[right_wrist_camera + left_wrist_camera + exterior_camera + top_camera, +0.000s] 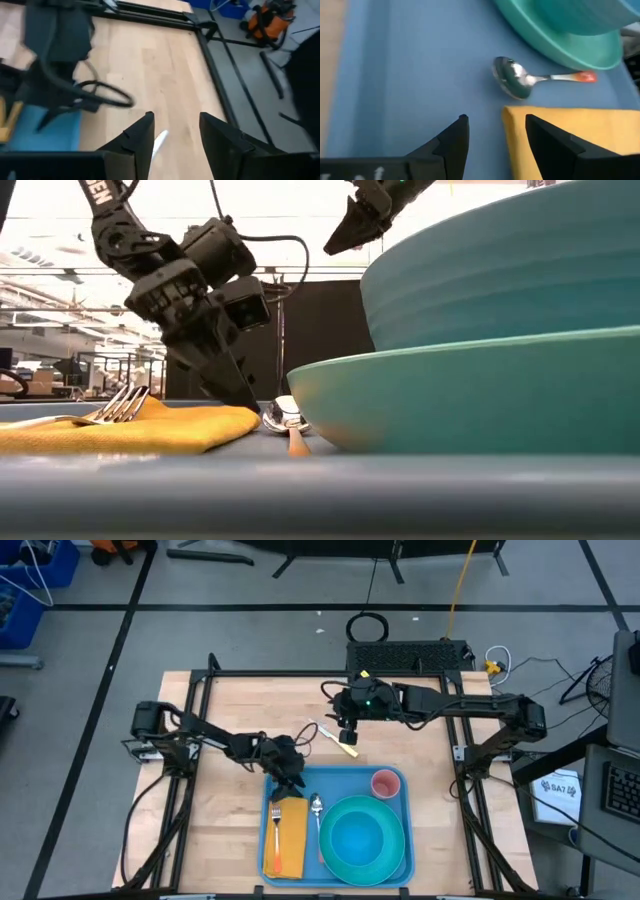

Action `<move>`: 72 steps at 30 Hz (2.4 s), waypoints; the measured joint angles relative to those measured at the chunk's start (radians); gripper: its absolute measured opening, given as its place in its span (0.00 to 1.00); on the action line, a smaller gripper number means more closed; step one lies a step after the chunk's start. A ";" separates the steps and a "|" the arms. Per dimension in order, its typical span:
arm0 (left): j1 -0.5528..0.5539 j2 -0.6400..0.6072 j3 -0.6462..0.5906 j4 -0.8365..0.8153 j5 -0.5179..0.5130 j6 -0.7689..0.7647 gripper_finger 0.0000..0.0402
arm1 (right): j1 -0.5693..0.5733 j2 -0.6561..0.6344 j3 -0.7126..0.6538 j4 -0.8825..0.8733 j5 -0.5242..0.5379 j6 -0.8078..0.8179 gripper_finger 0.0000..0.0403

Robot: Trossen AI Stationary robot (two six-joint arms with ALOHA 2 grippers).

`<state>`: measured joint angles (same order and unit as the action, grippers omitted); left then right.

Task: Set up tray
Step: Put the orange spoon on top of the yellow table napkin

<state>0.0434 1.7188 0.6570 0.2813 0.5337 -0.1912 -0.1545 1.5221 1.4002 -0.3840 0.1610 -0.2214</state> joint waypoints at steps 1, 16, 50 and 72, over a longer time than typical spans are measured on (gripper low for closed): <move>0.003 0.011 0.011 -0.007 0.024 0.001 0.49 | -0.001 -0.008 0.000 -0.002 0.002 -0.001 0.37; 0.005 0.038 0.043 0.050 0.050 0.017 0.49 | -0.002 -0.080 -0.026 -0.062 0.040 0.006 0.36; -0.021 0.094 0.043 0.165 0.036 -0.066 0.49 | -0.036 -1.133 -1.132 0.635 -0.004 0.240 0.35; -0.016 0.068 0.041 0.063 0.136 -0.150 0.49 | -0.036 -1.157 -1.153 0.653 0.049 0.251 0.35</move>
<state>0.0277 1.7869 0.6976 0.3440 0.6698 -0.3410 -0.1905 0.3649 0.2474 0.2686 0.2099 0.0293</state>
